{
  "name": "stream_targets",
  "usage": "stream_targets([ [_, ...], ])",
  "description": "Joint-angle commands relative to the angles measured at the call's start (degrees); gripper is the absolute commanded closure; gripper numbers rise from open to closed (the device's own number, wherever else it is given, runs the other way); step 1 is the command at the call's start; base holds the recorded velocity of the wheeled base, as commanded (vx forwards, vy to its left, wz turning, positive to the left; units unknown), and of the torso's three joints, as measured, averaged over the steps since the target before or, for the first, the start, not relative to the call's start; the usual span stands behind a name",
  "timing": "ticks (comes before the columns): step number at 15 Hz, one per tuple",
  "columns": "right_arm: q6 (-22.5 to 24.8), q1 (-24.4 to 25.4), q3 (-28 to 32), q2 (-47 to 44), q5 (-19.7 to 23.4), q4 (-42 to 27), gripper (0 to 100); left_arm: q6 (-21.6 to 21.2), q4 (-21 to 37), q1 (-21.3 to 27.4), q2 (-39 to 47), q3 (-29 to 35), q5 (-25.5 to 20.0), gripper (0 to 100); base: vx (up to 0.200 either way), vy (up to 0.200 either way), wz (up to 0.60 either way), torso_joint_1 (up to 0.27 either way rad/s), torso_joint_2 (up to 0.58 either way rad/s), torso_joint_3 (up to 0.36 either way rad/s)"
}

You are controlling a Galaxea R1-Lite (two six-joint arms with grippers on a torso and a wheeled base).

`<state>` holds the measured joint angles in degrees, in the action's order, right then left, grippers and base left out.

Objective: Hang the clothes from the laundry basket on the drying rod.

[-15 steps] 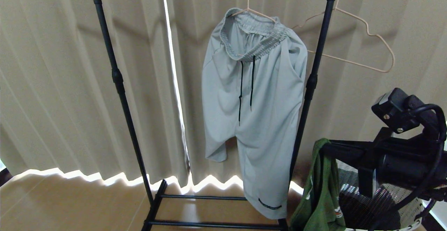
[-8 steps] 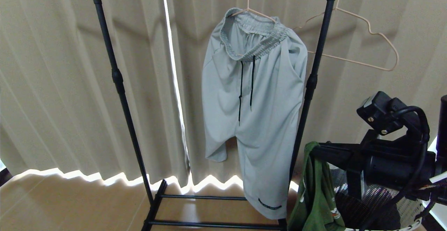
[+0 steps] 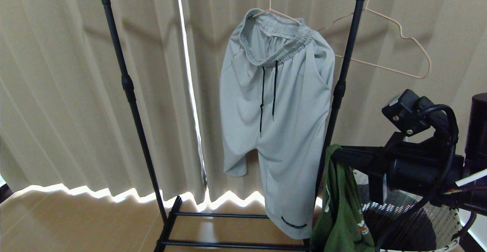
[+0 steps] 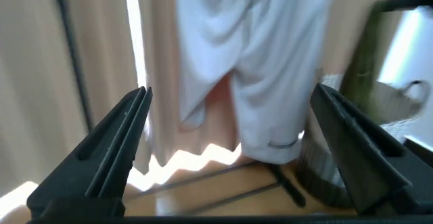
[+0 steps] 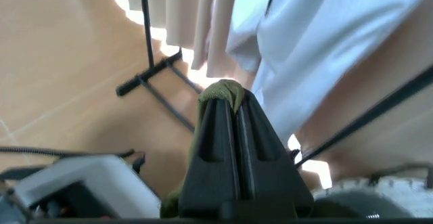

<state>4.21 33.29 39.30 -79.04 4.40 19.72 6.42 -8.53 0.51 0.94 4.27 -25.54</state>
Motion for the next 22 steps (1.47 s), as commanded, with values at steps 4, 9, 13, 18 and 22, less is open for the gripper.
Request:
stream_targets([
  [4,-0.1,0.0,4.6,-2.7,0.1,0.3,100,-7.0,-0.3,2.6,37.4,23.2,-3.6,0,0.000,0.000,0.00,0.000,0.00,0.000],
  [9,-1.0,0.0,9.2,-3.1,2.9,0.3,100,-11.3,-1.9,11.0,60.2,40.0,1.3,0,0.000,0.000,0.00,0.000,0.00,0.000],
  [13,-4.1,2.1,12.2,-4.4,2.9,0.3,100,-10.3,-3.3,25.3,72.1,45.9,10.0,0,0.000,0.000,0.00,0.000,0.00,0.000],
  [18,-5.7,5.8,14.6,-5.1,3.0,0.4,100,-1.2,-4.0,45.9,83.5,40.7,19.8,0,0.000,0.000,0.00,0.000,0.00,0.000],
  [22,-6.1,8.2,14.2,-4.6,3.0,3.0,100,7.4,-10.1,52.7,89.9,39.3,22.7,0,0.000,0.000,0.00,0.000,0.00,0.000],
])
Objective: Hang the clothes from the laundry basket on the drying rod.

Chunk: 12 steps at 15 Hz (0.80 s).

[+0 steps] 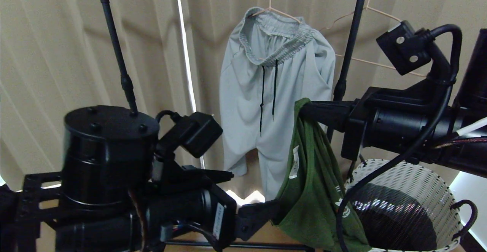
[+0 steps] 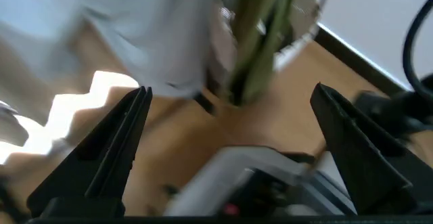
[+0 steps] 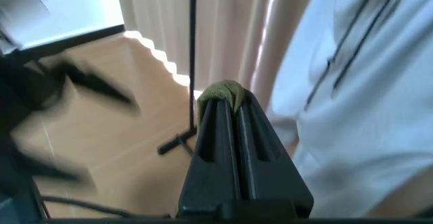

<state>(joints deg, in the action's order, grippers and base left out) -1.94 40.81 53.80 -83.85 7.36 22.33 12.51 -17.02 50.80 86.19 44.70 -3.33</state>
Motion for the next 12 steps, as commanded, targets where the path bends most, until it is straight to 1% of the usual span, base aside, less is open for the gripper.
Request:
stream_targets([
  [1,0.1,1.0,-0.4,0.2,0.0,1.3,100,2.3,-4.5,2.6,6.2,-1.8,1.2,0,0.000,0.000,0.00,0.000,0.00,0.000],
  [2,0.1,1.1,-0.4,0.2,0.0,1.5,100,2.4,-7.5,2.5,8.4,-2.4,2.3,0,0.000,0.000,0.00,0.000,0.00,0.000],
  [3,0.1,1.7,-0.3,0.4,0.0,1.6,100,2.5,-8.6,2.2,10.0,-2.4,3.3,0,0.000,0.000,0.00,0.000,0.00,0.000],
  [4,0.1,1.8,-0.4,0.4,0.0,1.7,100,2.5,-8.7,2.0,10.4,-2.4,3.6,0,0.000,0.000,0.00,0.000,0.00,0.000],
  [6,0.0,2.1,-0.4,1.1,0.0,1.7,100,2.6,-9.3,-1.1,12.0,-2.2,3.9,0,0.000,0.000,0.00,0.000,0.00,0.000],
  [8,-0.1,2.1,-0.4,1.1,0.1,1.7,100,2.6,-10.0,-1.8,12.7,-2.2,3.9,0,0.000,0.000,0.00,0.000,0.00,0.000],
  [9,-3.4,2.2,-0.1,1.8,1.9,1.8,100,2.5,-12.0,-2.9,15.1,-2.3,4.0,0,0.000,0.000,0.00,0.000,0.00,0.000],
  [10,-4.1,2.9,-0.1,2.1,2.6,1.7,100,2.5,-12.2,-3.0,15.9,-2.4,4.0,0,0.000,0.000,0.00,0.000,0.00,0.000],
  [12,-4.1,3.2,0.0,2.1,2.7,1.8,100,2.5,-12.5,-2.9,16.9,-2.2,3.9,0,0.000,0.000,0.00,0.000,0.00,0.000],
])
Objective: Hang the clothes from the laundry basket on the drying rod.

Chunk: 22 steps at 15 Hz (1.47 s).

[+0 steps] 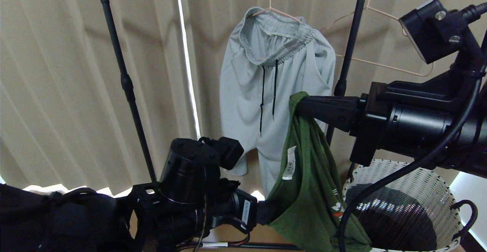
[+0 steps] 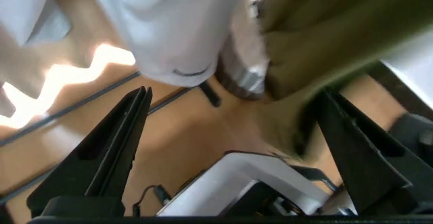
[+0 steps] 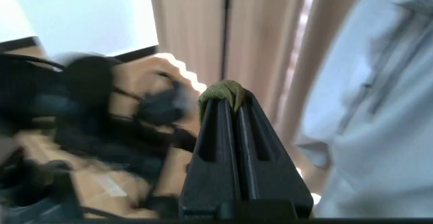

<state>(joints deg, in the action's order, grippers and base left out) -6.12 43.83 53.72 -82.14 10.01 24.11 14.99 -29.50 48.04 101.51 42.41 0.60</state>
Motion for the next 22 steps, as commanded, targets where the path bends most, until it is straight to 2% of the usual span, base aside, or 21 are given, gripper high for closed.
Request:
stream_targets([
  [1,0.0,0.2,0.2,0.4,0.0,0.1,100,-0.1,0.0,-0.1,1.8,0.0,-0.1,0,0.000,0.000,0.00,0.000,0.00,0.000],
  [6,0.0,0.2,0.3,1.5,0.0,0.1,100,-0.2,-0.9,-0.4,3.3,-3.3,-0.1,0,0.000,0.000,0.00,0.000,0.00,0.000],
  [7,0.0,0.2,0.3,1.6,0.0,0.0,100,-0.4,-2.2,-0.4,3.4,-4.3,-0.1,100,0.000,0.000,0.00,0.000,0.00,0.000],
  [10,0.1,0.0,0.1,1.9,0.0,0.0,100,-0.7,-8.2,-0.5,3.1,-7.2,-0.1,100,0.000,0.000,0.00,0.000,0.00,0.000],
  [12,0.0,-2.3,-0.8,1.2,0.0,-0.1,100,-10.2,-16.1,-5.7,-1.2,-16.7,-0.4,100,0.000,0.000,0.00,0.000,0.00,0.000],
  [13,0.0,-3.2,-1.4,0.3,-0.2,-0.1,100,-11.2,-23.6,-7.6,-5.0,-20.6,-1.7,100,0.000,0.000,0.00,0.000,0.00,0.000],
  [14,0.1,-4.1,-1.7,-0.7,-0.4,0.0,100,-12.9,-24.8,-10.3,-8.9,-21.1,-2.6,100,0.000,0.000,0.00,0.000,0.00,0.000],
  [15,0.0,-4.5,-1.7,-1.4,-0.5,0.0,100,-16.2,-22.4,-13.9,-13.4,-20.5,-2.7,100,0.000,0.000,0.00,0.000,0.00,0.000],
  [16,0.0,-4.5,-1.5,-1.8,-0.5,0.1,100,-18.1,-17.0,-17.4,-18.2,-18.8,-3.0,100,0.000,0.000,0.00,0.000,0.00,0.000],
  [17,0.0,-4.6,-1.4,-1.9,-0.5,0.1,100,-18.1,-15.1,-18.2,-19.4,-17.9,-3.0,100,0.000,0.000,0.00,0.000,0.00,0.000],
  [18,0.1,-5.9,-1.4,-2.3,-0.5,2.3,100,-18.0,-5.1,-21.1,-25.4,-11.4,-3.1,100,0.000,0.000,0.00,0.000,0.00,0.000],
  [19,0.2,-7.1,-1.5,-2.4,-0.6,4.5,100,-18.0,-0.1,-22.6,-27.9,-6.9,-4.6,100,0.000,0.000,0.00,0.000,0.00,0.000],
  [20,0.2,-7.1,-1.5,-2.4,-0.6,4.5,100,-18.0,-0.1,-22.6,-27.9,-6.9,-4.6,100,0.000,0.000,0.00,0.000,0.00,0.000],
  [21,0.5,-10.4,-1.5,-2.0,-0.6,5.6,100,-18.0,8.4,-24.0,-30.5,1.3,-8.0,100,0.000,0.000,0.00,0.000,0.00,0.000],
  [22,1.2,-12.5,-1.5,-1.6,-0.7,5.3,100,-18.2,13.2,-24.0,-30.3,5.8,-8.2,100,0.000,0.000,0.00,0.000,0.00,0.000],
])
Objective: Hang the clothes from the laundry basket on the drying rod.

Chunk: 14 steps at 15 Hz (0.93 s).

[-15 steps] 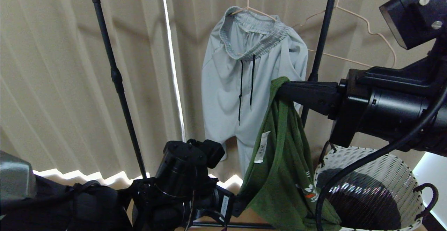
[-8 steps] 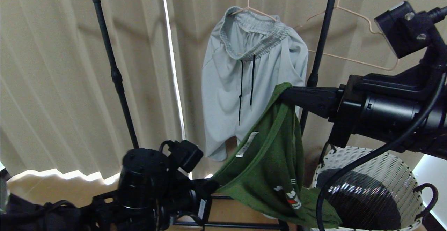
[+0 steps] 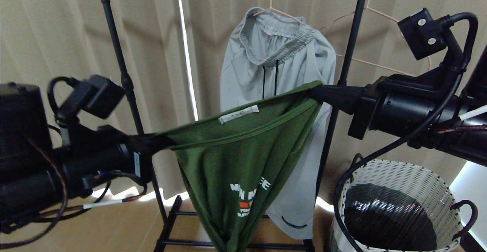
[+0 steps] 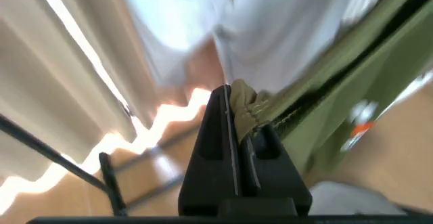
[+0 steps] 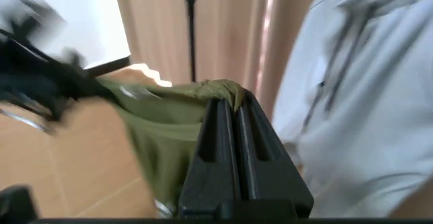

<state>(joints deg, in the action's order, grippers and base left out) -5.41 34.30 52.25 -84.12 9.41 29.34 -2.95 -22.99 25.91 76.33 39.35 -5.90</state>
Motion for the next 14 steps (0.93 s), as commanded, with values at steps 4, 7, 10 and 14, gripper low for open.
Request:
stream_targets([
  [4,2.2,-8.2,-0.1,2.1,-0.1,0.2,100,-0.3,10.2,0.2,-1.6,18.0,-1.7,100,0.000,0.000,0.00,0.000,0.00,0.000],
  [7,2.2,-8.6,0.4,1.9,-0.1,0.5,100,-1.8,10.4,2.0,0.7,21.3,-1.6,100,0.000,0.000,0.00,0.000,0.00,0.000],
  [10,2.2,-8.6,1.5,0.7,0.1,0.5,100,-3.3,11.9,1.9,0.2,22.2,-1.5,100,0.000,0.000,0.00,0.000,0.00,0.000],
  [14,2.2,-9.1,2.1,-0.9,-0.1,0.5,100,-3.9,12.1,2.0,0.4,21.4,-1.5,100,0.000,0.000,0.00,0.000,0.00,0.000],
])
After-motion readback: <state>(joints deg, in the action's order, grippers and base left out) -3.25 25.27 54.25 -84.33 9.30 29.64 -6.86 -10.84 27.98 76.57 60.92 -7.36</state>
